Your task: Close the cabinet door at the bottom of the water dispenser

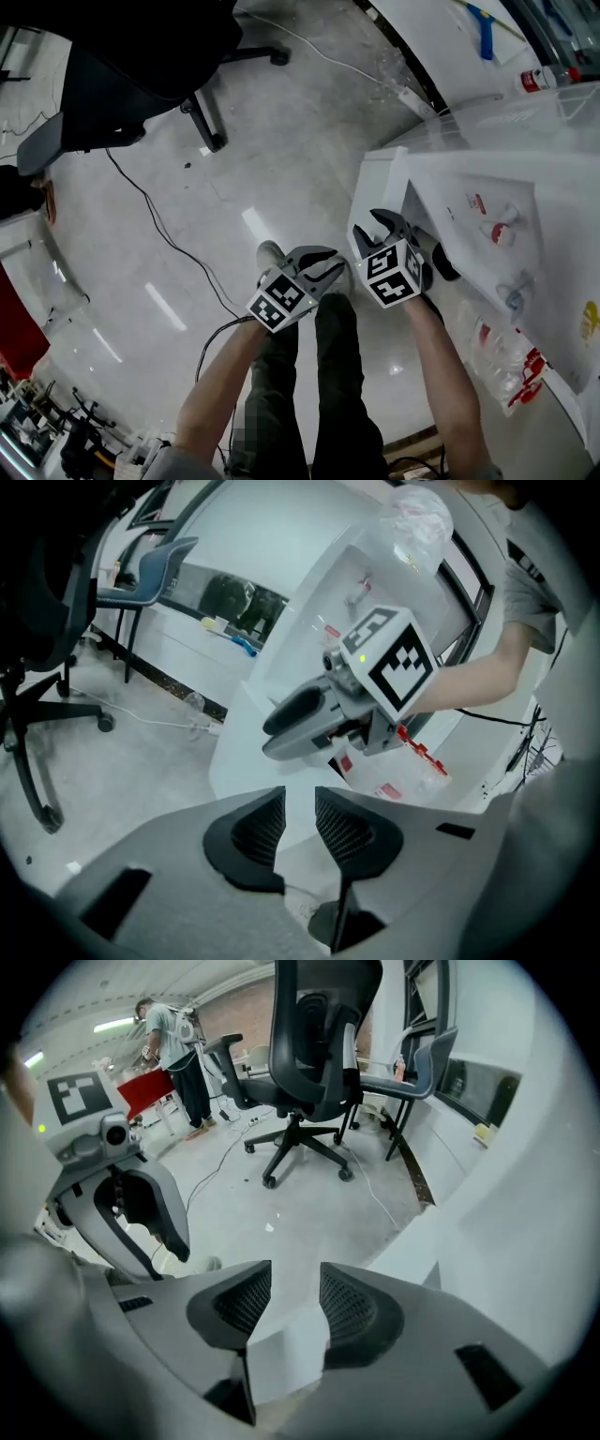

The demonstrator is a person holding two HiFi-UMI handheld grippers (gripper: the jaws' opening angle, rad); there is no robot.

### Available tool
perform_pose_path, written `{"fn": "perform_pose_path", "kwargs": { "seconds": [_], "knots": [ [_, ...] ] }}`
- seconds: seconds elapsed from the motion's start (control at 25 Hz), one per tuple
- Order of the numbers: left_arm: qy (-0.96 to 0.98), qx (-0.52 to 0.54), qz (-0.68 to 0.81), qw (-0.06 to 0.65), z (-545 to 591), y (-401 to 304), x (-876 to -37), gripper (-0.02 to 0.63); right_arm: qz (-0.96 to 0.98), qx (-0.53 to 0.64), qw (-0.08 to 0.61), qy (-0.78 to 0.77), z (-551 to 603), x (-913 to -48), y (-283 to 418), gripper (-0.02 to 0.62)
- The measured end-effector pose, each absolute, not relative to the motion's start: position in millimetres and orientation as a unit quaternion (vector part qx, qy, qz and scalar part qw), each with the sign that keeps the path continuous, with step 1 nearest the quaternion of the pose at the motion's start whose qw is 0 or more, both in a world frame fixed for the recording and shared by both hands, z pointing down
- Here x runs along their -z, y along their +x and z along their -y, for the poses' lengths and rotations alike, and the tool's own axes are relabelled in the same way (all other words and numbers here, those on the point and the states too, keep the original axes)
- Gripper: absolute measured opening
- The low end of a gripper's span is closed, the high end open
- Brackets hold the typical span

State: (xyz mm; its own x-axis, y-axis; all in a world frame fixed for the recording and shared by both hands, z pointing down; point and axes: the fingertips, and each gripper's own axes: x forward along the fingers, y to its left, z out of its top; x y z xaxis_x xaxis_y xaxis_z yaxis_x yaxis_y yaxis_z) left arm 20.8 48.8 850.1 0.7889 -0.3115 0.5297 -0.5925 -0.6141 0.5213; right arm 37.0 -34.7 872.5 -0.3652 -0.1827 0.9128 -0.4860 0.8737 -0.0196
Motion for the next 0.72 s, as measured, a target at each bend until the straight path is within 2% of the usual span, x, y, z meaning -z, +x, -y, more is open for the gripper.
{"fn": "perform_pose_path", "kwargs": {
  "seconds": [0.08,0.24,0.36,0.72],
  "knots": [
    [0.875,-0.188,0.282,0.346,-40,19,-842,0.098,0.799,-0.141,0.538,0.23,32,-873,53,0.151],
    [0.877,-0.179,0.308,0.324,-29,19,-825,0.063,0.776,-0.15,0.543,0.283,25,-874,80,0.059],
    [0.879,-0.182,0.309,0.314,-25,26,-818,0.043,0.762,-0.157,0.546,0.311,18,-876,97,0.027],
    [0.891,-0.188,0.28,0.304,-30,53,-807,0.026,0.716,-0.182,0.542,0.4,19,-884,152,0.009]
  ]
}}
